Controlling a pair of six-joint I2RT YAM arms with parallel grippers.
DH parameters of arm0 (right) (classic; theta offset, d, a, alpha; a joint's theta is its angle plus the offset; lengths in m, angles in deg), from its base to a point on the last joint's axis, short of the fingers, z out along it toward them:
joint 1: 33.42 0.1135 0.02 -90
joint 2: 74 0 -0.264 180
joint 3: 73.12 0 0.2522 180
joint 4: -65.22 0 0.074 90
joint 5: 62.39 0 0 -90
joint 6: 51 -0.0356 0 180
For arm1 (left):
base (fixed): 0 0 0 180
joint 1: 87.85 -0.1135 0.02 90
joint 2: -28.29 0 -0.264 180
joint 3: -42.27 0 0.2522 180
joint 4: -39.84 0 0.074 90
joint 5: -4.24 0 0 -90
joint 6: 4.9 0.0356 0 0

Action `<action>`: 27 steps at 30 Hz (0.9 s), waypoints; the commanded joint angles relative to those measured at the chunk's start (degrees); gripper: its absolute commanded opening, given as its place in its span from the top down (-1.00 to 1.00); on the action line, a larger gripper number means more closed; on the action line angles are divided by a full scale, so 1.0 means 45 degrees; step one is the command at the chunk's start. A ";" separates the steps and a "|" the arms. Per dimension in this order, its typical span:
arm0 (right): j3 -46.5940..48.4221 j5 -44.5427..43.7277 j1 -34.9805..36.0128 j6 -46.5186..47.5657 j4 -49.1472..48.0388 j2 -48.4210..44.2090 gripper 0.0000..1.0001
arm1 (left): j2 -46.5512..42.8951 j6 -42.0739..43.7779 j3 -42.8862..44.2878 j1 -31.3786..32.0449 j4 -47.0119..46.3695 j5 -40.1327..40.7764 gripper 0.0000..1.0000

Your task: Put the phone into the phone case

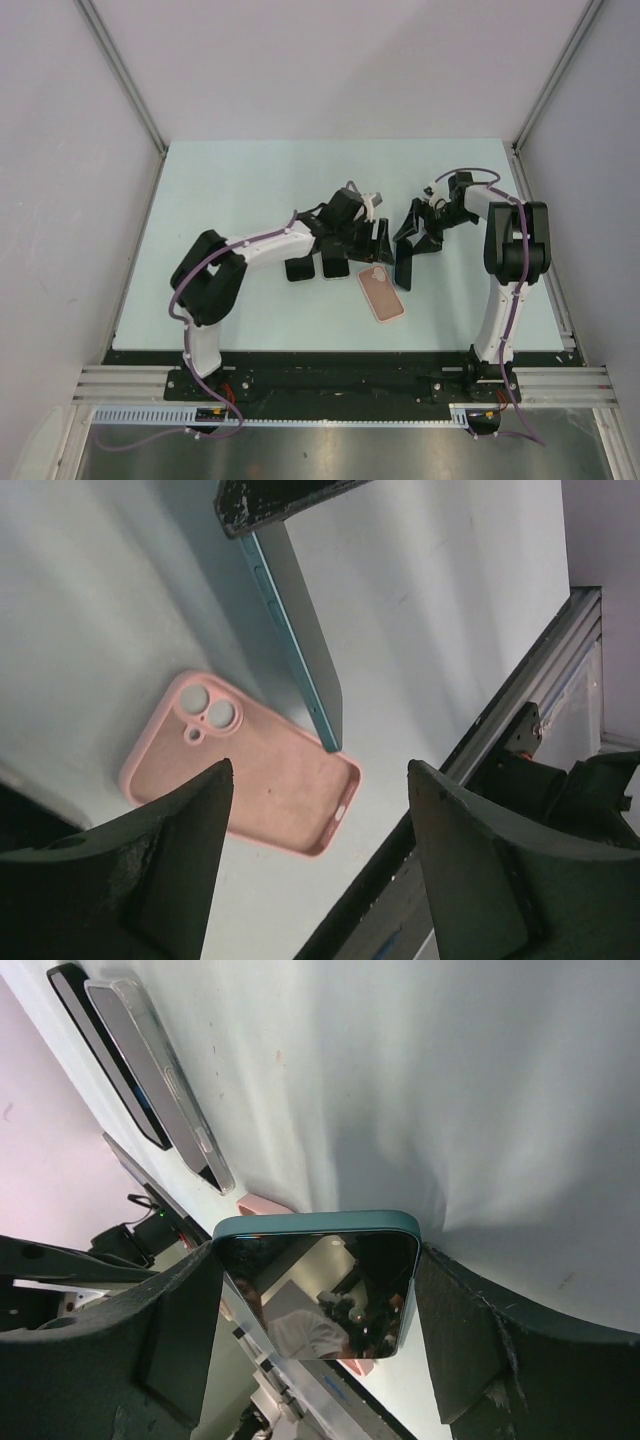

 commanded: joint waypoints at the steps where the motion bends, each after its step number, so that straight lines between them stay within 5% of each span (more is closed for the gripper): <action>1: -0.0321 -0.0461 -0.0388 -0.0051 -0.0507 -0.0046 0.72 | 0.1001 -0.0326 0.1410 0.0241 -0.0535 -0.0073 -0.48; 13: -0.0497 -0.0207 -0.0739 -0.0246 -0.0703 -0.0027 0.72 | 0.2936 -0.0229 0.2270 0.0515 -0.0749 -0.0327 -0.24; 27: -0.0673 0.0066 -0.0759 -0.0559 -0.0976 -0.0163 0.70 | 0.3562 -0.0912 0.2388 0.0691 -0.1706 -0.1673 0.51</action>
